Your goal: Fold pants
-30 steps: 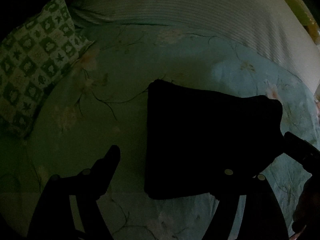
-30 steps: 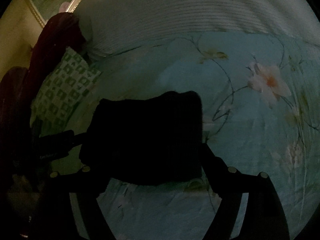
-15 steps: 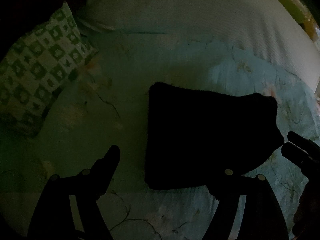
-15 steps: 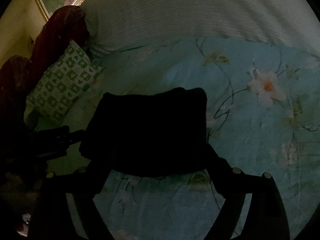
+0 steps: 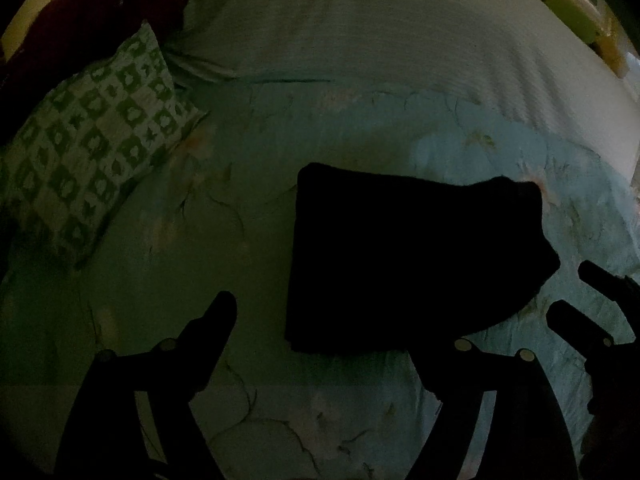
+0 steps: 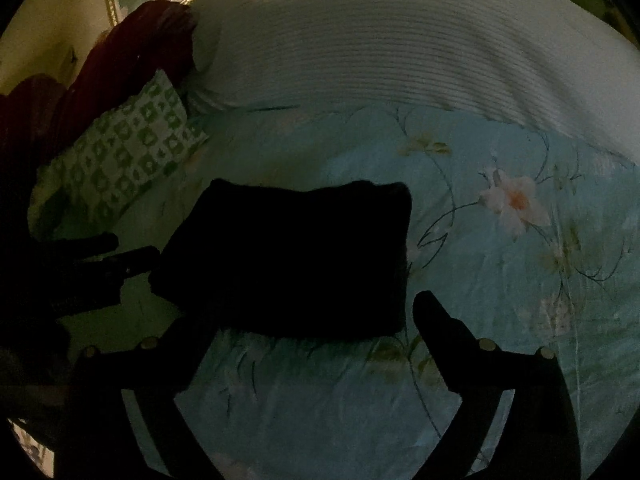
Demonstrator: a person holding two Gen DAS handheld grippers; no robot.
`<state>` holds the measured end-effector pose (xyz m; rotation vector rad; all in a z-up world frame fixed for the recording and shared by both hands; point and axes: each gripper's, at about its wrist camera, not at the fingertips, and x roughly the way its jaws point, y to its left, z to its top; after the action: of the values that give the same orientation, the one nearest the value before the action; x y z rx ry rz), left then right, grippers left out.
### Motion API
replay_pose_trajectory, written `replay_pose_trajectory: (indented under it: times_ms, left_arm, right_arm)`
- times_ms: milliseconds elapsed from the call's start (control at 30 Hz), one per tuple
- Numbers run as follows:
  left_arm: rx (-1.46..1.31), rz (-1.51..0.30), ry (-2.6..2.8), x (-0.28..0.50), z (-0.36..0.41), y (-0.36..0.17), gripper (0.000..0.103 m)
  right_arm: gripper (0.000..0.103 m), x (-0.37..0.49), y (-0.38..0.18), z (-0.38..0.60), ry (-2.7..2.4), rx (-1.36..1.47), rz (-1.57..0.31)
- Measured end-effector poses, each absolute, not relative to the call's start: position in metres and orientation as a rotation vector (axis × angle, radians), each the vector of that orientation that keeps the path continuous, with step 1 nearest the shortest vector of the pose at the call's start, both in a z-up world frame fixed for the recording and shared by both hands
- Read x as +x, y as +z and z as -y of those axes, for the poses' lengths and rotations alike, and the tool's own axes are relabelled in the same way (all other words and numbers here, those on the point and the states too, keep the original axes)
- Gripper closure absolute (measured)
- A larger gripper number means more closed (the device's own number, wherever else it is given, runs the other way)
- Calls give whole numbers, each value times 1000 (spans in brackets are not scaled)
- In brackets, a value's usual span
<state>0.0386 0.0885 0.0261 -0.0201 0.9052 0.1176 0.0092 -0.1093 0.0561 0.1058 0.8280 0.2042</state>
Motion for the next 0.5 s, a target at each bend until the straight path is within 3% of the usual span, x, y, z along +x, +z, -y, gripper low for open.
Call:
replay_pose_trajectory:
  times_ms: [500]
  left_arm:
    - [4, -842, 177, 14, -80, 16, 19]
  right_arm:
    - [3, -7, 40, 90, 166, 11, -744]
